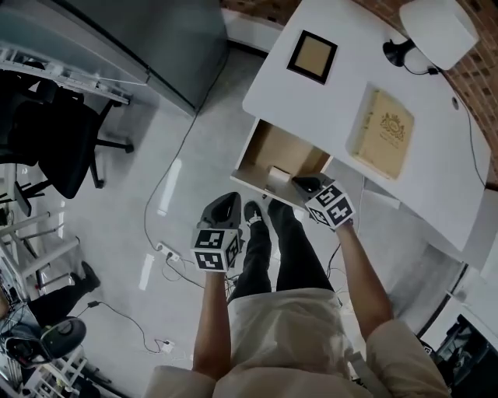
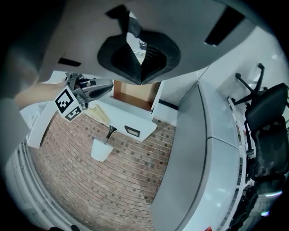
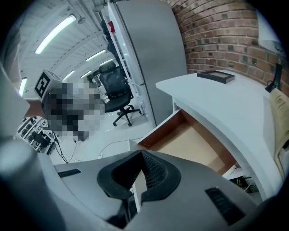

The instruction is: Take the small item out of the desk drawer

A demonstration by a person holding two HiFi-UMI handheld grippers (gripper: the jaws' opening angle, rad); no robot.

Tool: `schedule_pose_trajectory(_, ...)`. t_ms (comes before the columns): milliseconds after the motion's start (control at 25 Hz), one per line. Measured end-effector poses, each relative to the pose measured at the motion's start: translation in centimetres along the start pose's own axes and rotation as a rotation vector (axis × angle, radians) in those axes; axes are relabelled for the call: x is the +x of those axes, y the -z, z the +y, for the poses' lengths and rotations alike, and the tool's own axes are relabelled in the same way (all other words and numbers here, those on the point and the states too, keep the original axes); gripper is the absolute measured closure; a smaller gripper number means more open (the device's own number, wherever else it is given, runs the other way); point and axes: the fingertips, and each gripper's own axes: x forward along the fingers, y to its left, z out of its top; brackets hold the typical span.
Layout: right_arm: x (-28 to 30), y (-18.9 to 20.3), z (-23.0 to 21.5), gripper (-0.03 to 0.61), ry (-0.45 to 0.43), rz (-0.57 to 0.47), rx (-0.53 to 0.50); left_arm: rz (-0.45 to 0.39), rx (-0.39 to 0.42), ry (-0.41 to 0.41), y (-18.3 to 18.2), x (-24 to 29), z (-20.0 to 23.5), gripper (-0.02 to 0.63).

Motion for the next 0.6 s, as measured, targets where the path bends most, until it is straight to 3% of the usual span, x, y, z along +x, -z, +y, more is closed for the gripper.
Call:
schedule_pose_trajectory(360, 5.9, 3.3, -3.6, 0.554, -0.043, 0.096, -0.029, 0.052, 0.0, 0.041, 4.8, 4.5, -0.8, 0.597)
schedule_pose_trajectory(600, 10.7, 5.3, -4.8, 0.554, -0.095, 0.142, -0.016, 0.073, 0.046, 0.039, 5.1, 6.7, -0.2, 0.597)
